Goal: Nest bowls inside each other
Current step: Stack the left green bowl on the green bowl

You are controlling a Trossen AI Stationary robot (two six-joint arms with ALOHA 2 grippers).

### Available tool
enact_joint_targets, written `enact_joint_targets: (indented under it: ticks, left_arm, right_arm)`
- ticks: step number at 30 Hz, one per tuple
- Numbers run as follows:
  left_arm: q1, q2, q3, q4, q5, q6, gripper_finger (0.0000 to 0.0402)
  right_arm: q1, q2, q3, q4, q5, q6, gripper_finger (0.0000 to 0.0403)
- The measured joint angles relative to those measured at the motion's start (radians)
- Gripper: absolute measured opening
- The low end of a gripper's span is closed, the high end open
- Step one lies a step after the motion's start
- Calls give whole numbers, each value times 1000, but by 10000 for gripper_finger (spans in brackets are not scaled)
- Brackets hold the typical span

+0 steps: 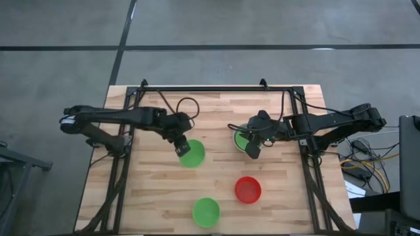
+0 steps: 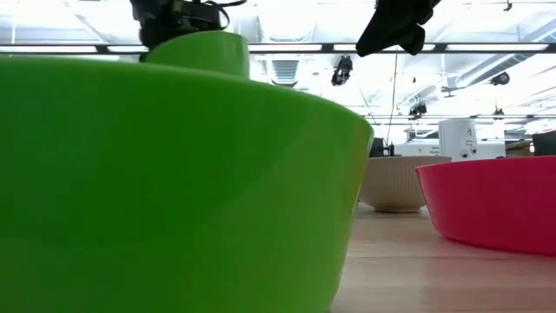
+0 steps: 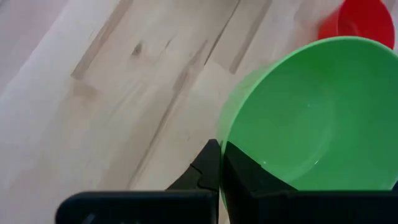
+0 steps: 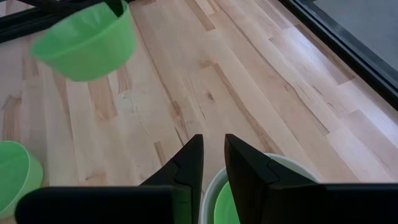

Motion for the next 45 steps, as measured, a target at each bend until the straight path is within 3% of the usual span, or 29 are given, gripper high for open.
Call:
enact_joint_targets:
  ticks: [6, 18, 37, 45]
  left_arm:
    - [4, 132, 114, -29, -12, -5, 5]
    - [5, 366, 456, -311, -109, -9, 5]
    - [36, 298, 476, -387, -107, -40, 5]
    - [55, 298, 509, -420, -103, -166, 5]
  right_arm:
    - [0, 0, 0, 0, 0, 0, 63]
    - [0, 0, 0, 0, 0, 0, 63]
    - [0, 0, 0, 0, 0, 0, 63]
    - [0, 0, 0, 0, 0, 0, 63]
